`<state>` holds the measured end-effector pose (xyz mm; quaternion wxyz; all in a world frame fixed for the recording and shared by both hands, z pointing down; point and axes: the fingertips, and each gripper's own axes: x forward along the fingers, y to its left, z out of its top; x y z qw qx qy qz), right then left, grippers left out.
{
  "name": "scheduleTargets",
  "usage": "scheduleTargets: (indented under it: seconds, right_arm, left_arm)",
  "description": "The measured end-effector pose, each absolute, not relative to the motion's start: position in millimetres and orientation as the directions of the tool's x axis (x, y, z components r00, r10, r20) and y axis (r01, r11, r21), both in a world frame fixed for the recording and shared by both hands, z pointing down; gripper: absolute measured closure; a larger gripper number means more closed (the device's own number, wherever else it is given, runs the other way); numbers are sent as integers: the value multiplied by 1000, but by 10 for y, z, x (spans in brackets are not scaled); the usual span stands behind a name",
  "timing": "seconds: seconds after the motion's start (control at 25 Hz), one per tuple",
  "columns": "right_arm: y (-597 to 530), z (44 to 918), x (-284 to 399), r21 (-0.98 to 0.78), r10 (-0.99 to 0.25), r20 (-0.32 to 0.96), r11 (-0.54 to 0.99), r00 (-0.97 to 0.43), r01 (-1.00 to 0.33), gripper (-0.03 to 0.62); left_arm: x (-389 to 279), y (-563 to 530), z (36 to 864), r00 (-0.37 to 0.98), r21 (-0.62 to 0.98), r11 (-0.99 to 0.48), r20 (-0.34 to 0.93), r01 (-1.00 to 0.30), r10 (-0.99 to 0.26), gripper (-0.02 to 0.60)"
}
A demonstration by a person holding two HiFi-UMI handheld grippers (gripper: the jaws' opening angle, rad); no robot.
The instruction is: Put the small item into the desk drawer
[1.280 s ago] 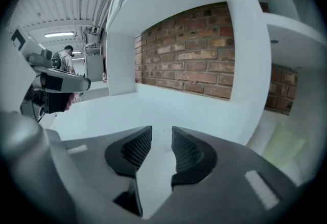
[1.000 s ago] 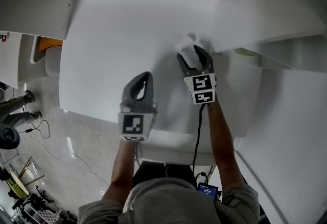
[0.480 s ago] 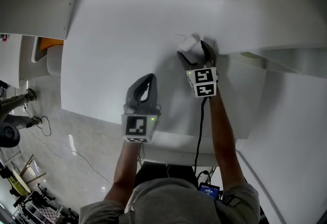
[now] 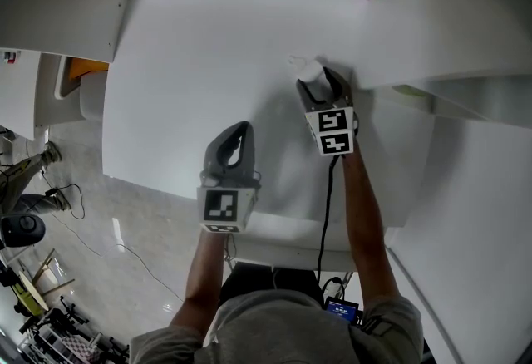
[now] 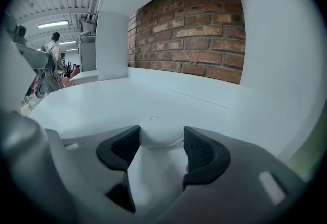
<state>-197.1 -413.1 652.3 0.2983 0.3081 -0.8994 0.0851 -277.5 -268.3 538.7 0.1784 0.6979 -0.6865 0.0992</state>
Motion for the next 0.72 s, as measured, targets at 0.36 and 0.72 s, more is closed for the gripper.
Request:
scheduleTargets:
  seconds: [0.36, 0.72]
  right_arm:
    - [-4064, 6271, -1968, 20, -517, 558, 791, -649, -612, 324]
    - [-3902, 5838, -1919, 36, -543, 512, 788, -666, -615, 326]
  left_arm:
    - [-2818, -2593, 5237, 20, 97, 17, 369, -995, -929, 569]
    - [-2831, -2461, 5048, 14, 81, 15, 350, -997, -937, 569]
